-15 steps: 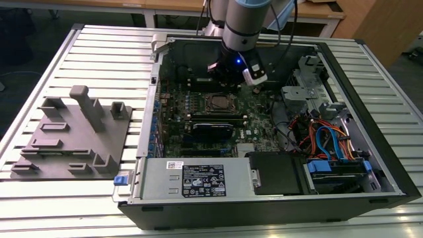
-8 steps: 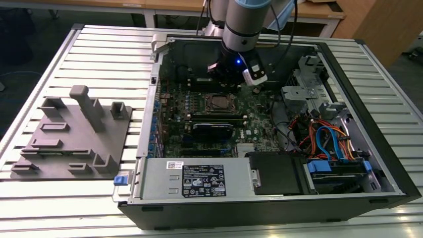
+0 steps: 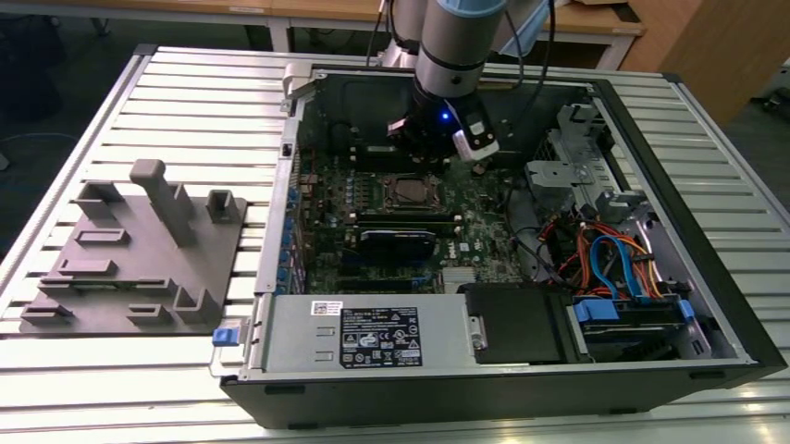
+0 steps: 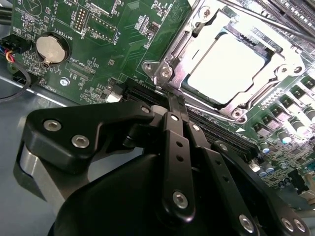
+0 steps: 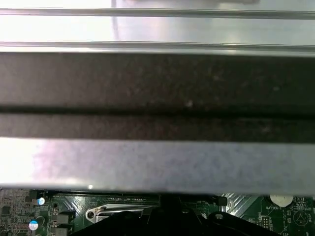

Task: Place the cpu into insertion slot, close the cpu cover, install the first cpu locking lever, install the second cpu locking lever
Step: 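Install the first cpu locking lever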

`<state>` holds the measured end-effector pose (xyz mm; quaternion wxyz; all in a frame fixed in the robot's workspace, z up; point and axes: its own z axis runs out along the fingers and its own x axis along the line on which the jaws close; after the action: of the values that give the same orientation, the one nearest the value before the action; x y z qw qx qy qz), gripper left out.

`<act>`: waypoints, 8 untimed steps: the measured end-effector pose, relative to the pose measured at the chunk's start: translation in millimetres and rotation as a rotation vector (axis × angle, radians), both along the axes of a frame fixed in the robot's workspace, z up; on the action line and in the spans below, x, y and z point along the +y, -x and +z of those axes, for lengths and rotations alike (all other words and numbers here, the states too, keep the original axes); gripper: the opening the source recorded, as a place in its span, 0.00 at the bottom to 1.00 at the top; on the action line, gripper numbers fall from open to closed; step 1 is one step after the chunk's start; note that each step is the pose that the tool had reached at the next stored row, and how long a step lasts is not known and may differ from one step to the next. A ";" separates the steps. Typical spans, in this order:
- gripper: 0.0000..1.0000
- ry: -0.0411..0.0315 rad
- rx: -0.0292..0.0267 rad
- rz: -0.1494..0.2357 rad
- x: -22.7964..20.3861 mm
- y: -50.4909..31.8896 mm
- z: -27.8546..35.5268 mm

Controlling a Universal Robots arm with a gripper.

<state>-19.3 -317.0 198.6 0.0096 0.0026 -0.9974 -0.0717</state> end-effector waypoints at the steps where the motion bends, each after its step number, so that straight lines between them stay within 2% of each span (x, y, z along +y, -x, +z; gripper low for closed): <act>1: 0.11 0.0000 0.0000 0.000 0.0 0.0 0.0; 8: 0.11 -0.0005 -0.0001 0.000 -0.5 0.0 0.7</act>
<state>-19.3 -317.6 199.3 0.0095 0.0026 -0.9974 -0.0720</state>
